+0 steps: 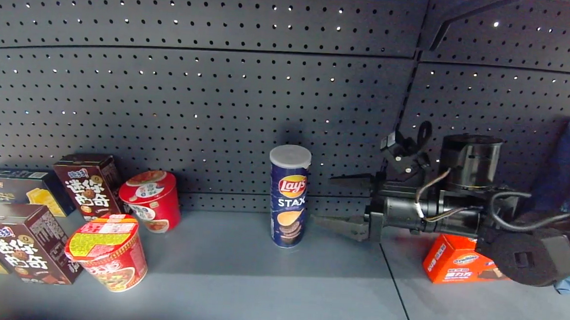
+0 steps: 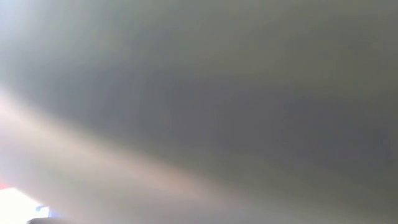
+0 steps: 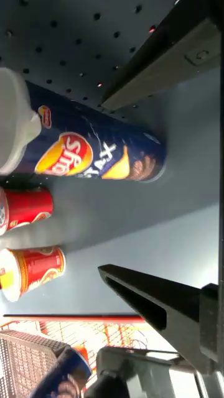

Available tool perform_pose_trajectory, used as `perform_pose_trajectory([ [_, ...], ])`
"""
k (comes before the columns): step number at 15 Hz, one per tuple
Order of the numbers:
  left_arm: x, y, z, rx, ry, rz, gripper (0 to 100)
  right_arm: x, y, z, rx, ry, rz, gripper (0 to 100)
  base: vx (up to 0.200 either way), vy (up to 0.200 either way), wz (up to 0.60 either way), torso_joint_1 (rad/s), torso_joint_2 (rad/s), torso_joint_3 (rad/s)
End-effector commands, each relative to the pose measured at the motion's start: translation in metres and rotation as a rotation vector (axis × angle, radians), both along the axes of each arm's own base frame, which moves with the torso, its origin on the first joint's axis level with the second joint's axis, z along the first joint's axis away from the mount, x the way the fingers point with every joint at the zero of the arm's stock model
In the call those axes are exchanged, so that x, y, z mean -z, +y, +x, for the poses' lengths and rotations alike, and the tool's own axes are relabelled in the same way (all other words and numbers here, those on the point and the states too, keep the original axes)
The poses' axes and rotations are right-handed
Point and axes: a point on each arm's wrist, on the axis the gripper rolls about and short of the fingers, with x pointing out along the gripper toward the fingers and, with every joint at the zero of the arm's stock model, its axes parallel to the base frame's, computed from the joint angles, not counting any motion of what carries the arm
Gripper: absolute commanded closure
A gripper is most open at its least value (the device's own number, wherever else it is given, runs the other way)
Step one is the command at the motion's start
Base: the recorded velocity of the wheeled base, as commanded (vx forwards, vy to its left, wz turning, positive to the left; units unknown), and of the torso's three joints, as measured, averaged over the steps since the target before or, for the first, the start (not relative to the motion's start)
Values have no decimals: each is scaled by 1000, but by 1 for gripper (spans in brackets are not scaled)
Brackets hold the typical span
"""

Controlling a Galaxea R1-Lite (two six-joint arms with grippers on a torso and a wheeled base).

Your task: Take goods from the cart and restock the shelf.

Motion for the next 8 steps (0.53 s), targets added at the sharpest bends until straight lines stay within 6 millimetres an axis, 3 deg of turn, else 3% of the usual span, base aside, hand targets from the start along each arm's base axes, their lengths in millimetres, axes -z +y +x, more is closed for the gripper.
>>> perform_pose_trajectory([
  [1, 2, 0, 1, 2, 6, 0, 100, 21, 11, 21, -4, 34, -20, 0, 0, 0, 0, 0, 0, 0],
  [8, 6, 0, 2, 2, 23, 0, 100, 39, 27, 46, -13, 41, -23, 0, 0, 0, 0, 0, 0, 0],
])
